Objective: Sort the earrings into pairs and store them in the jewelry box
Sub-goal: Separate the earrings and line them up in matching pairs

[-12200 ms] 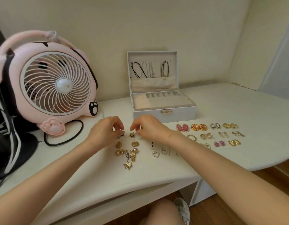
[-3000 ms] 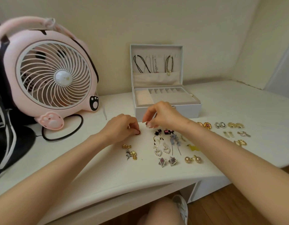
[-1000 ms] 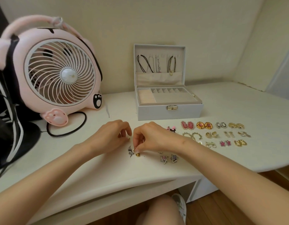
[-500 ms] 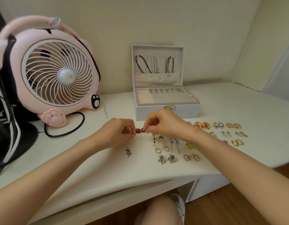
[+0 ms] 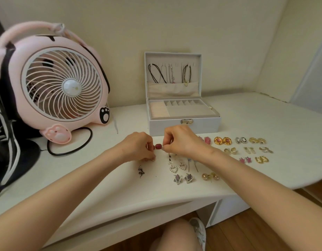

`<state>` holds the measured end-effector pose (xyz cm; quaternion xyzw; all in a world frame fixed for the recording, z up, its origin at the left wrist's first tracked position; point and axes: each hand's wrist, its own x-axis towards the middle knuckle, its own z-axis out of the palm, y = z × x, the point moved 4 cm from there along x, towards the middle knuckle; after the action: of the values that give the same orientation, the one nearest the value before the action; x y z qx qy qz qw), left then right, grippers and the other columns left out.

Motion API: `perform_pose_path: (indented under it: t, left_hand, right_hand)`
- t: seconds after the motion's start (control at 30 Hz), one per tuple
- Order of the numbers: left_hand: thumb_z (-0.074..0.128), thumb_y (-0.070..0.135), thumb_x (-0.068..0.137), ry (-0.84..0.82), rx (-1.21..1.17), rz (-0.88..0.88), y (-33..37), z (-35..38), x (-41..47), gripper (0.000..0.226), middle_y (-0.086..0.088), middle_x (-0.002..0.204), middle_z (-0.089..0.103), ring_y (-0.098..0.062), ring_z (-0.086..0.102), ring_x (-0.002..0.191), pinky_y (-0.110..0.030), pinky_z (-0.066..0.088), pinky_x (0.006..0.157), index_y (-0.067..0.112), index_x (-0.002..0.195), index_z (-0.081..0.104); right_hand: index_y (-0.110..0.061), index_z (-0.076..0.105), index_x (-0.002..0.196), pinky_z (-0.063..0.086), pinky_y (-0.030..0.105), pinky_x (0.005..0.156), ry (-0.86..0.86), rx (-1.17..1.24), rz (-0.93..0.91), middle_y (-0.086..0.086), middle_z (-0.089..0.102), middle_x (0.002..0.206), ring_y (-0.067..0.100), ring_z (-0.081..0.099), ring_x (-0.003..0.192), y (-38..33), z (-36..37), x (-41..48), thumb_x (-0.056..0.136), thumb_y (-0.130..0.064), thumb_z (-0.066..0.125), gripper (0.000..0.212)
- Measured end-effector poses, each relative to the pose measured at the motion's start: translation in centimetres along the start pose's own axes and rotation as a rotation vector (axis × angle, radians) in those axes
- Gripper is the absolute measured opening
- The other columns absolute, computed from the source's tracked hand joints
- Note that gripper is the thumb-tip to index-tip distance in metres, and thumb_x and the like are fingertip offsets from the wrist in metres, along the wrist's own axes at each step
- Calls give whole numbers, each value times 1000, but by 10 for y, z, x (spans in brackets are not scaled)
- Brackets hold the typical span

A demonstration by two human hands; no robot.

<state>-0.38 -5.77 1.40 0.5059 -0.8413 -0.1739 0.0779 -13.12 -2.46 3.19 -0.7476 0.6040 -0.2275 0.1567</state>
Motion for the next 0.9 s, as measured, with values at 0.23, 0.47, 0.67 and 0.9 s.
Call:
perform_pose_path:
  t: [0.23,0.47,0.67,0.9]
  left_hand:
    - [70,10,78,-139,-376,-69,-9,-9,-6,4,0,64,63,2,55,47,-8,40,48,11,74,68]
    - [71,3,77,-139,-540,-59,-16,-14,-14,7,2,63,68,-4,61,53,-10,45,51,2,83,67]
    - [72,23,78,-47,-413,-17,-14,-12,-10,13,6,65,64,-5,49,58,-18,37,56,13,76,64]
    - [72,14,77,30,-398,-2,-18,0,-9,12,-5,64,68,-10,57,54,-17,43,55,5,80,64]
  right_hand:
    - [-15,74,89,38,7,56,-37,-1,-23,-13,53,67,-2,50,60,0,-3,-3,80,-1,59,23]
    - [-15,72,86,41,9,53,-41,14,-2,-2,60,80,10,58,62,-2,4,-2,80,-3,60,19]
    - [-12,71,87,46,23,68,-22,-23,-16,-9,56,73,11,55,74,-8,7,0,78,-2,56,19]
    - [-13,69,92,49,31,77,-13,-160,25,4,68,99,23,61,95,-7,17,-2,80,-5,57,18]
